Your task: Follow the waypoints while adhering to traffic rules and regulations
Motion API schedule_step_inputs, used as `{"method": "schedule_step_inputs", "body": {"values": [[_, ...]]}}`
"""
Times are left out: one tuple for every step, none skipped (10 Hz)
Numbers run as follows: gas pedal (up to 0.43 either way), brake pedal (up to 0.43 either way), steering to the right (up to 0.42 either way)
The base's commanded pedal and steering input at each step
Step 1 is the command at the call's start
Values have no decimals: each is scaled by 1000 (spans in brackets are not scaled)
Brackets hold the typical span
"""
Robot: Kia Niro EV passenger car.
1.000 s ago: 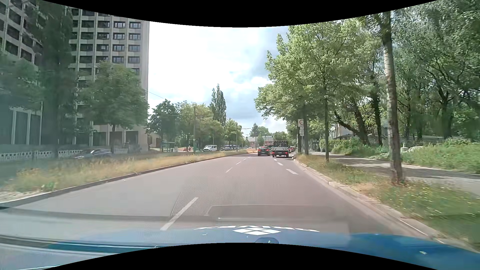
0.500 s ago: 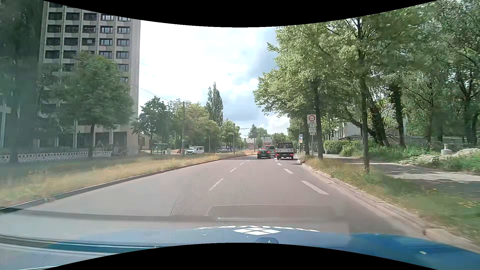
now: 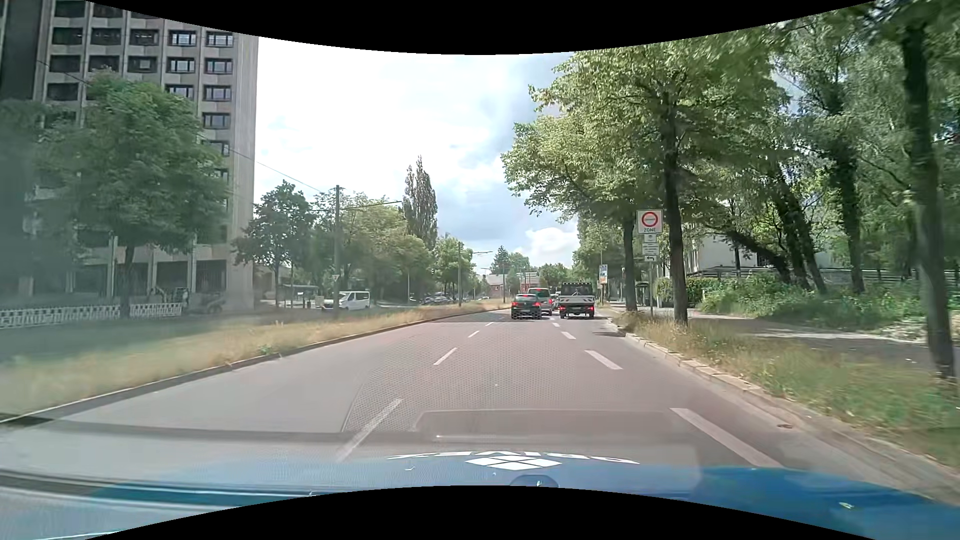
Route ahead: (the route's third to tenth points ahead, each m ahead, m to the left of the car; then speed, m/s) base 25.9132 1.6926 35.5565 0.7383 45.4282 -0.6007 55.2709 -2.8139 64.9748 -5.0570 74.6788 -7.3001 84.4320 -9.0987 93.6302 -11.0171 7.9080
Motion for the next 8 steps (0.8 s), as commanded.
{"method": "schedule_step_inputs", "body": {"values": [[0,0,20],[0,0,20],[0,0,20],[0,0,19],[0,0,19],[0,0,19],[0,0,19],[0,0,19]]}}
